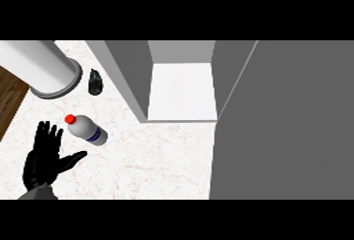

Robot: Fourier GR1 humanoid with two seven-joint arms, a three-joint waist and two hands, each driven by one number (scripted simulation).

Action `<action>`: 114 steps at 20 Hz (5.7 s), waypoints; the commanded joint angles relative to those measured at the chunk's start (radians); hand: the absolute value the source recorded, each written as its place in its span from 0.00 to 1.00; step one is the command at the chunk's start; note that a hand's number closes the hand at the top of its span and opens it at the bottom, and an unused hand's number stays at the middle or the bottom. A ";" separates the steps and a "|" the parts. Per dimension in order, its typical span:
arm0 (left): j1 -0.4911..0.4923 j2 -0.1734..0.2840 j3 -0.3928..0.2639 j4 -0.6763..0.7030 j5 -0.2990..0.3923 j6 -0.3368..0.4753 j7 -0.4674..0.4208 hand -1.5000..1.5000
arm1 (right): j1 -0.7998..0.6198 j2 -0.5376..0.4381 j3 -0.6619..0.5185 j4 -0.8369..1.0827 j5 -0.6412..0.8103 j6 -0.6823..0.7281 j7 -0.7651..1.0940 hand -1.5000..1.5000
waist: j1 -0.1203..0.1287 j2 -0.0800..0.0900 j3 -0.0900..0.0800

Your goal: Pick up the bottled water, place it into the cabinet and close the cabinet

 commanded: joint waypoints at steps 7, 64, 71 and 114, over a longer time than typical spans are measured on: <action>-0.187 0.019 0.017 0.380 -0.038 -0.055 -0.212 0.00 | -0.113 -0.026 -0.079 0.076 -0.052 0.006 0.018 0.00 | 0.000 0.003 0.000; -0.203 -0.038 -0.070 0.467 -0.040 -0.494 -0.325 1.00 | -0.033 -0.071 -0.011 0.053 -0.022 -0.028 -0.013 0.00 | 0.010 -0.004 0.001; -0.183 -0.073 -0.080 0.311 0.036 -0.471 -0.145 1.00 | -0.118 -0.051 0.008 0.079 -0.025 -0.045 0.026 0.00 | 0.015 -0.004 0.002; -0.502 -0.173 -0.581 -0.281 -0.131 0.531 0.290 1.00 | -0.204 -0.034 0.069 0.177 -0.020 -0.074 0.012 0.00 | -0.043 0.010 0.003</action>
